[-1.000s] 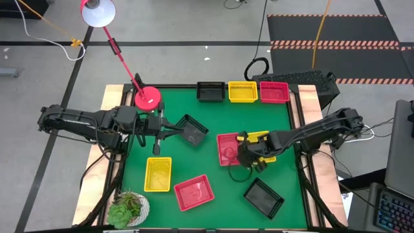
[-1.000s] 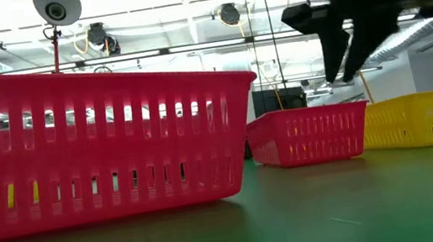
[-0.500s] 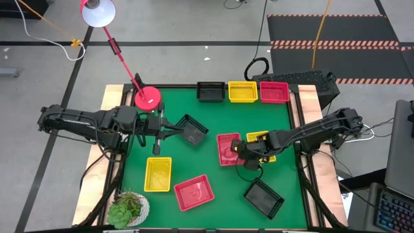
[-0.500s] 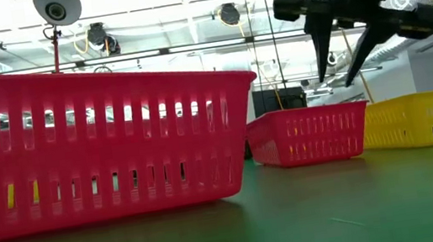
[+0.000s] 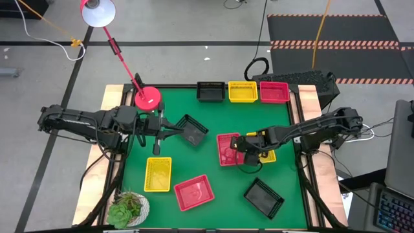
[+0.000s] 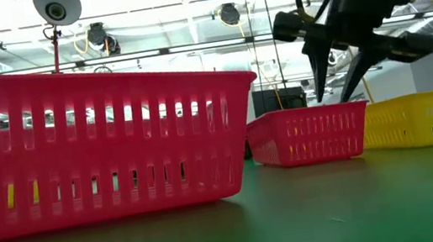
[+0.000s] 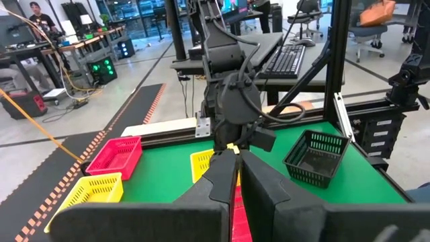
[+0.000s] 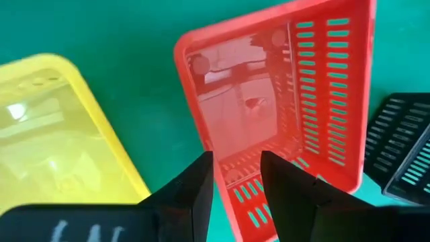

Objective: Stack baskets by color
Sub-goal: Stack the middle red bin on the top red bin

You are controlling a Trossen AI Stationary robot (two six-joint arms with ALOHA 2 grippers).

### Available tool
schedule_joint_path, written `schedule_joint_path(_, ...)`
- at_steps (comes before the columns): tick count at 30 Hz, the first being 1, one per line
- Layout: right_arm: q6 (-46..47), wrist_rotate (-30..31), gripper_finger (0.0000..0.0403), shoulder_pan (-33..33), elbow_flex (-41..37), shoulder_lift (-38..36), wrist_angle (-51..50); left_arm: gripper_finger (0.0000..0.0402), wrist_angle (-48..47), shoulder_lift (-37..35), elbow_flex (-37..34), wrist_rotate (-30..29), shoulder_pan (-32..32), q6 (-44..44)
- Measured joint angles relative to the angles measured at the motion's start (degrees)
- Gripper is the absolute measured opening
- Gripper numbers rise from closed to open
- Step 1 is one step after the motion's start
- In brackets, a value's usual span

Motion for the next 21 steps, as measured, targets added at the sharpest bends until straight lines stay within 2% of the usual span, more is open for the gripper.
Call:
schedule_joint_path(9, -0.6, -0.1, 0.0106, -0.9, -3.2, 0.0, 3.2, 0.0026, 0.0, 0.0, 0.0, 0.0, 0.0, 0.0)
schedule_joint_path(19, -0.4, 0.0, 0.0013, -0.9, -5.3, 0.0, 6.7, 0.0026, 0.0, 0.0, 0.0, 0.0, 0.0, 0.0)
schedule_joint_path(21, -0.2, 0.0, 0.0008, -0.9, -5.4, 0.0, 7.2, 0.0026, 0.0, 0.0, 0.0, 0.0, 0.0, 0.0)
